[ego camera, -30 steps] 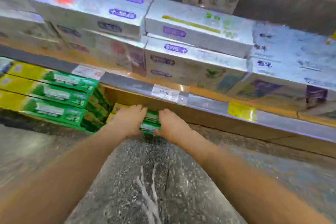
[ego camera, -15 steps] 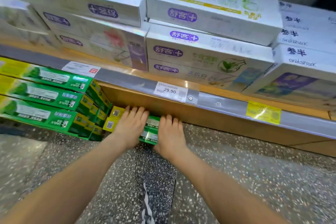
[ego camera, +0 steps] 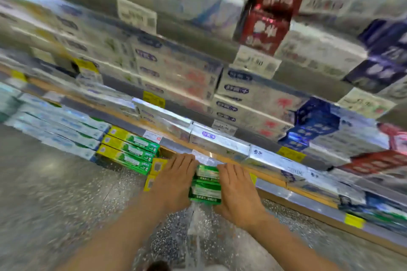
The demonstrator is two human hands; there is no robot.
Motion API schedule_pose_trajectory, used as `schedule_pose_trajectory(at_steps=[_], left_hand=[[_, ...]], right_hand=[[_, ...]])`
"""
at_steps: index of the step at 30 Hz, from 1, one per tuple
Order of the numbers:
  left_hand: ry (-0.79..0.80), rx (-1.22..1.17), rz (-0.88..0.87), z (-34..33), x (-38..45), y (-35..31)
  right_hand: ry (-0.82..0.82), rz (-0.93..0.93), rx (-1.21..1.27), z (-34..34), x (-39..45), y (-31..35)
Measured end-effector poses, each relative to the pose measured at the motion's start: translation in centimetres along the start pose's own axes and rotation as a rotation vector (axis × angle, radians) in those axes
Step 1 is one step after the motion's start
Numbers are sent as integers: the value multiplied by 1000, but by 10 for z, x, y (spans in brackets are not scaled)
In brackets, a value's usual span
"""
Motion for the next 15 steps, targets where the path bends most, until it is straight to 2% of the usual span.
schedule_pose_trajectory(at_steps=[5,8,12,15], left_hand=[[-100,-26,135,211,-61,-73],[-205,51,195,315,-103,-106],[-383,176,341,435,-161,-124],[-541,272,423,504,-206,-129]], right_hand=[[-114,187,8,220,-25,19],[-309,329,-58,334,-35,39],[-555,489,-115,461,-36,83],[-629,607,-86,529,-38,125]])
Point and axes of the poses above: each hand's wrist, its own x-axis towards the middle knuckle, its own z-axis out of the back of the hand, y = z × x, the point moved 4 cm from there along x, towards the middle knuckle, and after that the axes turned 10 degrees about -x, right-handed, at the moved point
